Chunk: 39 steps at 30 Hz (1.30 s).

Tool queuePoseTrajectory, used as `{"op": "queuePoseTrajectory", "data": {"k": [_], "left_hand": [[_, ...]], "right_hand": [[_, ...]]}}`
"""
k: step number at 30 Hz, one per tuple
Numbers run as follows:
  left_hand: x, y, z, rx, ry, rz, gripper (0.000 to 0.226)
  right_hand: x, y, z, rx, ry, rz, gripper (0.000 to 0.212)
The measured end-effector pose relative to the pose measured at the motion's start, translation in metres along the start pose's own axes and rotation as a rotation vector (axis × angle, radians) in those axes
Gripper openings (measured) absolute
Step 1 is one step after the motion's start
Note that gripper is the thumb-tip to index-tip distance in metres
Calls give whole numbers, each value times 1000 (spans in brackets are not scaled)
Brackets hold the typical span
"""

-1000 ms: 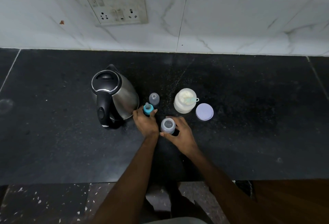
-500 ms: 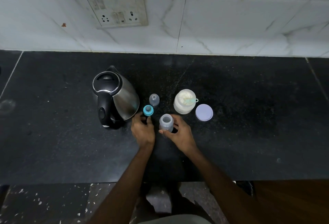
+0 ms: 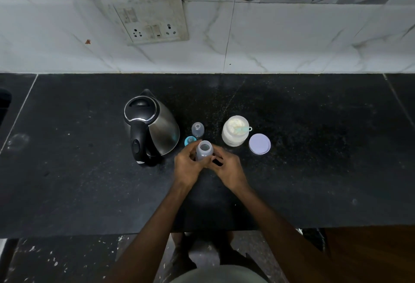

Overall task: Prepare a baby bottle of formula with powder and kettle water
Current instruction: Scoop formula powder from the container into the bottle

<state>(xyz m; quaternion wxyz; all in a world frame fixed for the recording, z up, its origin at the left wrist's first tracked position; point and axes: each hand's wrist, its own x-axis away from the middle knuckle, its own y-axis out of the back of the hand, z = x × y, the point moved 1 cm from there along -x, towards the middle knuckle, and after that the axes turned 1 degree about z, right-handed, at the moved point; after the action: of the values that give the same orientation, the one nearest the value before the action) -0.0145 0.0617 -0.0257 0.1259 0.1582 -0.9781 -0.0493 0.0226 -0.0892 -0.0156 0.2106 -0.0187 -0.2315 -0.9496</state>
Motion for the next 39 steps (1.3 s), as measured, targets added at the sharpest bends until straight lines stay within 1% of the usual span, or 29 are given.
{"op": "queuePoseTrajectory", "data": {"k": [2, 4, 7, 8, 10, 12, 13, 15, 18, 22, 27, 34, 37, 39], "left_hand": [[-2, 0, -1, 28, -2, -16, 50], [-4, 0, -3, 62, 5, -38, 51], [-7, -4, -2, 60, 9, -38, 52], [-8, -6, -1, 49, 9, -36, 52], [-10, -8, 3, 41, 12, -44, 52], [-10, -9, 6, 41, 11, -48, 53], [-10, -9, 8, 41, 10, -48, 52], [-11, -9, 11, 44, 9, -50, 52], [-13, -8, 14, 45, 17, -52, 54], [-13, -9, 16, 25, 26, -45, 60], [-16, -7, 19, -21, 27, -29, 62], [-18, -5, 19, -93, 5, -10, 63], [-17, -4, 19, -97, 5, -8, 65], [-17, -4, 18, -100, -2, -7, 65]], "right_hand": [[1, 9, -2, 145, 69, -86, 39], [3, 21, -4, 228, 90, -154, 24], [10, 42, -3, 270, 21, -199, 16], [12, 49, -3, 278, -10, -241, 14], [12, 64, -4, 273, -66, -377, 19], [10, 78, -3, 249, -101, -526, 31], [7, 84, -2, 223, -112, -577, 34], [0, 95, 6, 178, -116, -629, 31], [-13, 104, 10, 75, -154, -619, 20], [-29, 109, 12, -39, -296, -522, 27], [-34, 112, 15, -60, -348, -448, 31], [-39, 114, 15, -44, -378, -391, 16], [-40, 114, 14, -105, -394, -392, 12], [-40, 116, 12, -191, -428, -406, 9]]}}
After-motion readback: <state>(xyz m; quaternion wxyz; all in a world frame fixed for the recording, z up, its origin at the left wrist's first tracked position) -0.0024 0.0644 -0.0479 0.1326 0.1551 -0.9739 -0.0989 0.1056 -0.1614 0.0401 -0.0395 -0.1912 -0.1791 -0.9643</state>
